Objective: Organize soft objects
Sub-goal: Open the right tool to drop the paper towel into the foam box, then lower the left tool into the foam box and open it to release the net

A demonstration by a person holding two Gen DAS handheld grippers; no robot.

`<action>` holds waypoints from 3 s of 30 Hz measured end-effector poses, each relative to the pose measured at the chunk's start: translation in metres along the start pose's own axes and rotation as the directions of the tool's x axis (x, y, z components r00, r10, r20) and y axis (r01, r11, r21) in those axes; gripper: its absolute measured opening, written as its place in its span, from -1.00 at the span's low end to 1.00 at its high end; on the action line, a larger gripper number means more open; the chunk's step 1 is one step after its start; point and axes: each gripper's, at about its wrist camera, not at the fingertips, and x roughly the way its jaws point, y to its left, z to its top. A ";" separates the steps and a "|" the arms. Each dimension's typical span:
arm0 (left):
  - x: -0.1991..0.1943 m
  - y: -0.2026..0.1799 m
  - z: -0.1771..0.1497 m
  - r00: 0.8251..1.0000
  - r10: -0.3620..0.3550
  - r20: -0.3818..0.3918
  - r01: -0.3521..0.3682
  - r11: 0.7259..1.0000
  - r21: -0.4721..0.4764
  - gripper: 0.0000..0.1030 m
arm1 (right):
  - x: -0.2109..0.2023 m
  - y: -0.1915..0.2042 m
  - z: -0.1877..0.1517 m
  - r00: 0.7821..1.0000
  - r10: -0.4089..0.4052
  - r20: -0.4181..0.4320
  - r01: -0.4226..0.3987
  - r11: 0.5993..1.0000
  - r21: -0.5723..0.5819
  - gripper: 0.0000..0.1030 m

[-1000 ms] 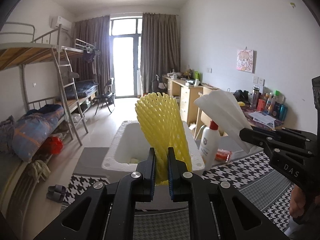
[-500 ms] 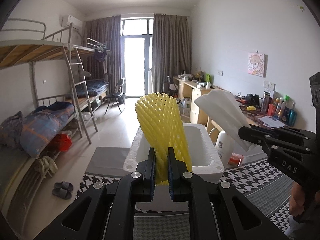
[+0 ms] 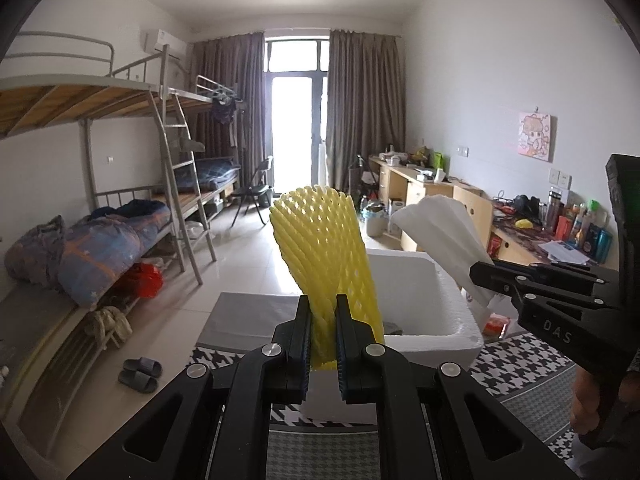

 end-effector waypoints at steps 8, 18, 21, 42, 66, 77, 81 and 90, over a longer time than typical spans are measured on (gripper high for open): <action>0.001 0.010 -0.002 1.000 0.024 -0.002 -0.024 1.000 -0.016 -0.78 | 0.019 0.006 0.003 0.999 0.015 -0.038 -0.015 1.000 -0.003 -0.77; 0.007 0.013 -0.003 0.999 0.039 -0.017 -0.039 0.999 -0.023 -0.78 | 0.044 0.009 0.003 0.995 0.040 -0.094 -0.039 0.999 0.015 -0.77; 0.011 0.015 -0.004 0.999 0.044 -0.026 -0.044 0.999 -0.020 -0.78 | 0.050 0.007 0.001 0.993 0.043 -0.110 -0.041 0.999 0.023 -0.77; 0.017 0.017 -0.001 0.998 0.038 -0.049 -0.039 0.999 -0.021 -0.78 | 0.066 0.007 0.000 0.987 0.031 -0.160 -0.032 0.999 0.001 0.30; 0.039 -0.004 0.013 0.998 -0.007 -0.057 0.007 1.000 0.012 -0.78 | 0.025 -0.007 0.000 0.996 0.023 -0.091 -0.020 0.999 0.036 0.31; 0.055 -0.011 0.019 0.995 -0.037 -0.095 0.039 0.999 0.012 -0.78 | 0.007 -0.019 -0.003 0.999 -0.018 -0.031 0.019 0.998 0.052 0.75; 0.061 -0.015 0.018 0.993 -0.042 -0.110 0.044 0.999 0.019 -0.78 | 0.002 -0.020 -0.007 0.999 -0.038 -0.023 0.039 0.998 0.046 0.75; 0.083 -0.027 0.019 0.990 -0.047 -0.137 0.053 0.998 0.041 -0.78 | -0.011 -0.026 -0.012 0.997 -0.073 -0.003 0.073 0.997 0.031 0.75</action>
